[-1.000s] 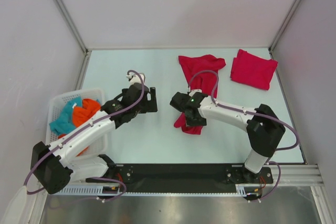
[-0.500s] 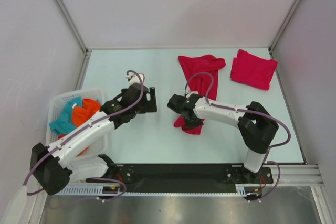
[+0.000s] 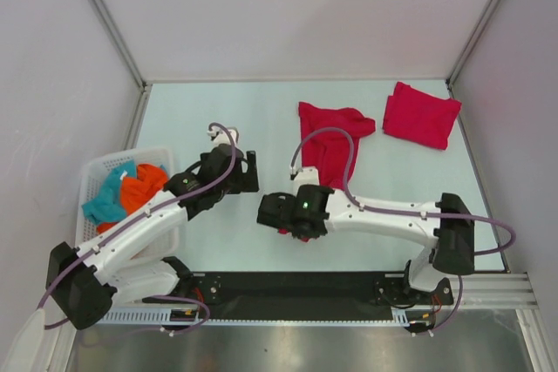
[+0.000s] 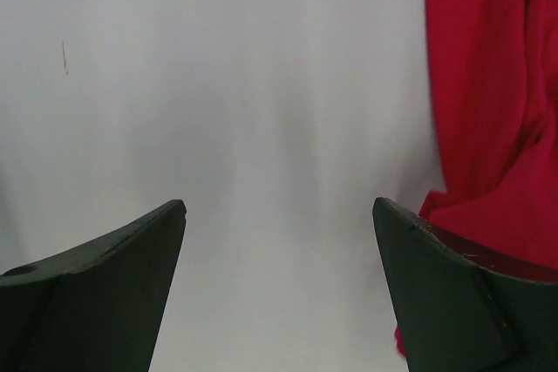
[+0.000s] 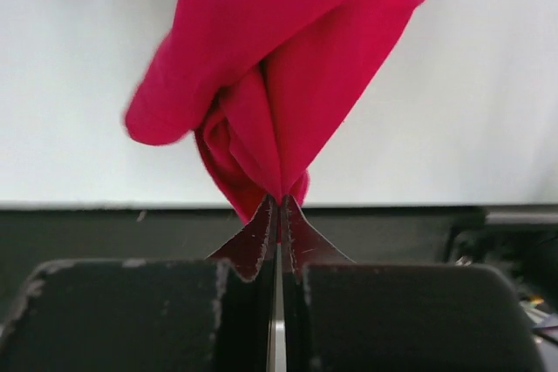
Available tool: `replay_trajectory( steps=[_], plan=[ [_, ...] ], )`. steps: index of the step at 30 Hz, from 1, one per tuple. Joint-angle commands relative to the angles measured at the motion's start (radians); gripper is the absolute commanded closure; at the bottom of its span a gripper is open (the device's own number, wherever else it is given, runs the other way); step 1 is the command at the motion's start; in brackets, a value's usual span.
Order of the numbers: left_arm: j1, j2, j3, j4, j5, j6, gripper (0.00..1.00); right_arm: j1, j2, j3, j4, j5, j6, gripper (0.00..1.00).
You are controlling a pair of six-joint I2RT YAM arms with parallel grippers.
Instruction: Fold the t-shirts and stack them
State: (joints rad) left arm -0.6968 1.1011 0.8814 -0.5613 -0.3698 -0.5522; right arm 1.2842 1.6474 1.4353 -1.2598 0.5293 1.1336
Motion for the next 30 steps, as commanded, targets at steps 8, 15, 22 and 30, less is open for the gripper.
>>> replay_trajectory(
  steps=[8, 15, 22, 30],
  plan=[
    [0.01, -0.081, -0.064, 0.038, 0.025, 0.001, 0.06, 0.084, 0.032, -0.09, -0.22, -0.055, 0.226, 0.68],
    [0.01, -0.099, -0.056, 0.035, 0.029, -0.008, 0.06, 0.047, 0.061, -0.024, -0.19, -0.015, 0.154, 0.57],
    [0.01, -0.07, -0.013, 0.021, 0.008, 0.008, 0.05, -0.019, 0.026, -0.001, -0.191, 0.04, 0.131, 0.57],
    [0.01, -0.046, 0.005, 0.02, 0.011, 0.011, 0.05, -0.209, 0.048, -0.13, 0.02, 0.04, 0.005, 0.57]
  ],
)
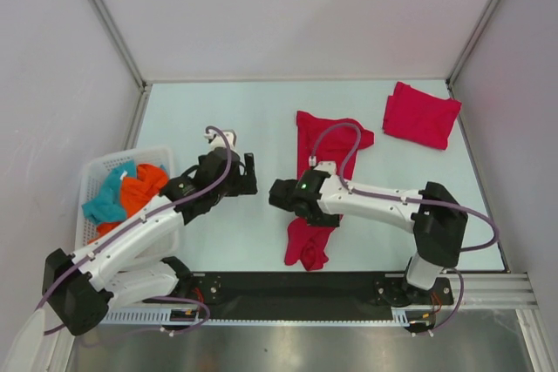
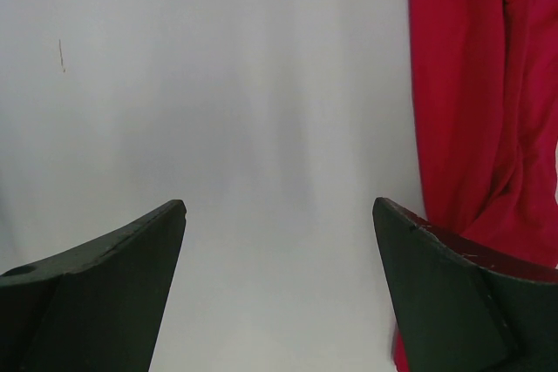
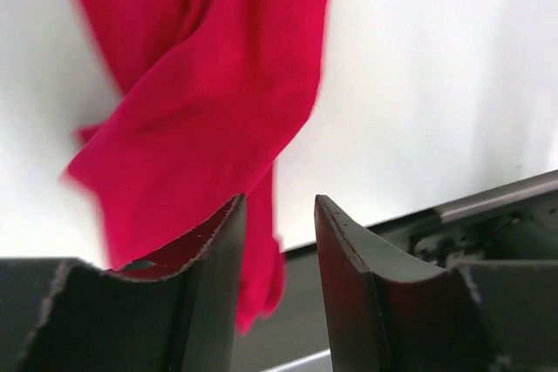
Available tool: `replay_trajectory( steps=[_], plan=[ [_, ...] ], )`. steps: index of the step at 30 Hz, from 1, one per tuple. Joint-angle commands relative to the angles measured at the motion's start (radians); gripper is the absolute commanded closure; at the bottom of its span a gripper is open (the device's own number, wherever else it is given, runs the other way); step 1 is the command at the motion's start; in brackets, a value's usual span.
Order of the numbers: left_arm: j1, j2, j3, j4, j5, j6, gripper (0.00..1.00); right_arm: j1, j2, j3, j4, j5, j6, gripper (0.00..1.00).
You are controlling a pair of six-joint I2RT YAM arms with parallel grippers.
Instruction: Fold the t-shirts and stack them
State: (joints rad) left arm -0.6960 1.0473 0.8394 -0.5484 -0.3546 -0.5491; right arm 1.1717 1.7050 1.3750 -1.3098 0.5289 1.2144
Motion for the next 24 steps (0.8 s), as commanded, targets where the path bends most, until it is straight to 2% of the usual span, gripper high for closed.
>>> replay_trajectory(
  steps=[1, 7, 14, 18, 20, 23, 24],
  plan=[
    [0.009, 0.01, 0.05, 0.005, -0.004, 0.011, 0.05, -0.113, 0.01, -0.08, 0.134, 0.037, -0.093, 0.58],
    [0.009, 0.013, 0.069, -0.001, -0.007, 0.021, 0.05, -0.23, 0.163, -0.039, 0.242, 0.072, -0.211, 0.59],
    [0.01, 0.017, 0.093, -0.019, -0.03, 0.034, 0.05, -0.319, 0.326, 0.051, 0.362, 0.036, -0.332, 0.61],
    [0.01, 0.017, 0.102, -0.028, -0.044, 0.044, 0.05, -0.363, 0.381, 0.059, 0.411, 0.011, -0.372, 0.72],
    [0.015, 0.019, 0.104, -0.03, -0.046, 0.046, 0.05, -0.411, 0.384, 0.05, 0.441, -0.027, -0.388, 0.75],
    [0.023, 0.028, 0.109, -0.03, -0.044, 0.049, 0.05, -0.467, 0.386, 0.056, 0.489, -0.079, -0.394, 0.73],
    [0.024, 0.031, 0.11, -0.03, -0.041, 0.051, 0.05, -0.48, 0.392, 0.07, 0.494, -0.081, -0.395, 0.69]
  ],
)
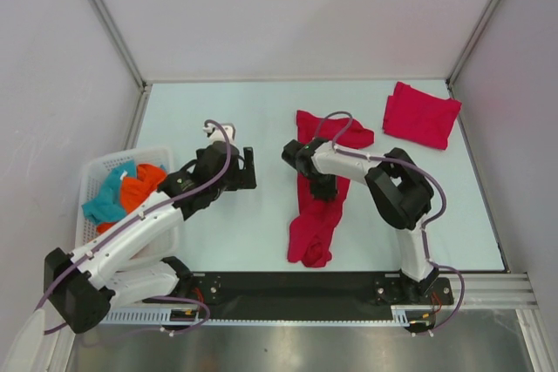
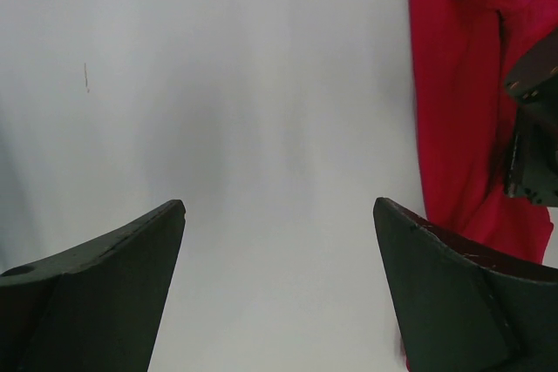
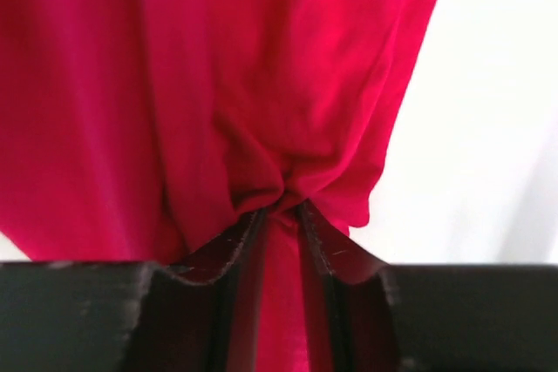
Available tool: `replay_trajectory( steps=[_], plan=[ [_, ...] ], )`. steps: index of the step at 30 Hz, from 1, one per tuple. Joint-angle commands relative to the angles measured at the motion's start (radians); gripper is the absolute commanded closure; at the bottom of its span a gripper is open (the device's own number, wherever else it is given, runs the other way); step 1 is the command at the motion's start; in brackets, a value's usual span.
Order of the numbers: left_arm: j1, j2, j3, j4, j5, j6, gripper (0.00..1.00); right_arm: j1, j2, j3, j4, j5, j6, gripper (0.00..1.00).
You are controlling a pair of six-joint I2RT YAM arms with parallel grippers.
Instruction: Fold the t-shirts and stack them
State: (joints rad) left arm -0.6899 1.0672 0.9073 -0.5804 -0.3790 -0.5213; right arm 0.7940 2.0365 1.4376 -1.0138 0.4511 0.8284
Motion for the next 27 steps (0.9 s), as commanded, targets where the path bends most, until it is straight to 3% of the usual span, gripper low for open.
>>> replay_trajectory(
  steps=[1, 5, 15, 17, 22, 27],
  plan=[
    [0.021, 0.014, 0.042, 0.004, -0.015, 0.026, 0.04, -0.113, 0.076, 0.05, 0.196, 0.001, -0.014, 0.66],
    [0.029, 0.028, 0.048, 0.005, -0.001, 0.027, 0.04, -0.177, 0.163, 0.208, 0.161, 0.034, -0.055, 0.61],
    [0.041, 0.013, 0.036, 0.005, 0.008, 0.029, 0.04, -0.331, 0.43, 0.67, -0.011, 0.136, -0.111, 0.61],
    [0.044, 0.011, 0.035, 0.005, 0.008, 0.029, 0.04, -0.334, 0.423, 0.664, -0.023, 0.138, -0.11, 0.6],
    [0.049, 0.03, 0.03, 0.017, 0.026, 0.026, 0.04, -0.288, 0.243, 0.448, 0.035, 0.144, -0.084, 0.59],
    [0.049, 0.034, 0.021, 0.031, 0.046, 0.023, 0.04, -0.17, 0.071, 0.366, 0.018, 0.214, -0.08, 0.57]
  ],
)
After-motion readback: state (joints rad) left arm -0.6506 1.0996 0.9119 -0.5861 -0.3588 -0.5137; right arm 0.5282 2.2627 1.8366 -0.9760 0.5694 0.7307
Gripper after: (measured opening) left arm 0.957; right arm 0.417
